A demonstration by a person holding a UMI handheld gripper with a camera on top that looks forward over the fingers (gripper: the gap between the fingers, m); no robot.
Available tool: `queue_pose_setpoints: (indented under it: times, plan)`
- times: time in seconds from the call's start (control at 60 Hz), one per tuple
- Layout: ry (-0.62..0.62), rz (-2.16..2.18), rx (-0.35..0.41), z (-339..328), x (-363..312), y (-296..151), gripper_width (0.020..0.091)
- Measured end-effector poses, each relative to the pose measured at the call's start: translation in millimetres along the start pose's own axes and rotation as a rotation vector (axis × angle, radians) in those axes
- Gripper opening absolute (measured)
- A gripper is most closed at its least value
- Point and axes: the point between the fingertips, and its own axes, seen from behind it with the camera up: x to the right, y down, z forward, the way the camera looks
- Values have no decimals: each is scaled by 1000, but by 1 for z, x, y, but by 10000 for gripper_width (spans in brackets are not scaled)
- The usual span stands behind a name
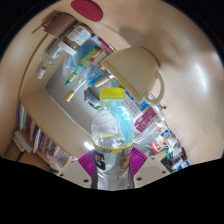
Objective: Pour water
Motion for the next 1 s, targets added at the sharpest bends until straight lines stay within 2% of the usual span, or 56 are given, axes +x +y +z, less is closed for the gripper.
queue_pose_setpoints:
  times: [0.167,0.283,0.383,0.45,0.5,0.517,0.583,0.633,0.7,0.783,0.833,0.917,0.967,1.0]
  plan:
    - [29,-91,-44,2,-1,19,423]
    - [-4,-337,-158,2,-38,71,423]
    - [-62,-709,-208,-10,-89,114,422]
    - [-124,-988,-174,-20,-134,124,425]
    - [-171,-1201,-103,-30,-169,107,427]
    - [-154,-1268,-50,-29,-180,113,425]
    - [-142,-1531,96,-37,-220,84,427]
    - [-107,-1697,175,-46,-241,51,426]
    - [0,-1872,269,-45,-251,-2,425]
    - [192,-2029,358,-52,-245,-85,426]
    - [295,-2091,377,-59,-228,-134,426]
    - [437,-2104,360,-65,-201,-192,426]
    - [446,-2086,323,-73,-181,-220,424]
    - [481,-2067,308,-72,-172,-223,425]
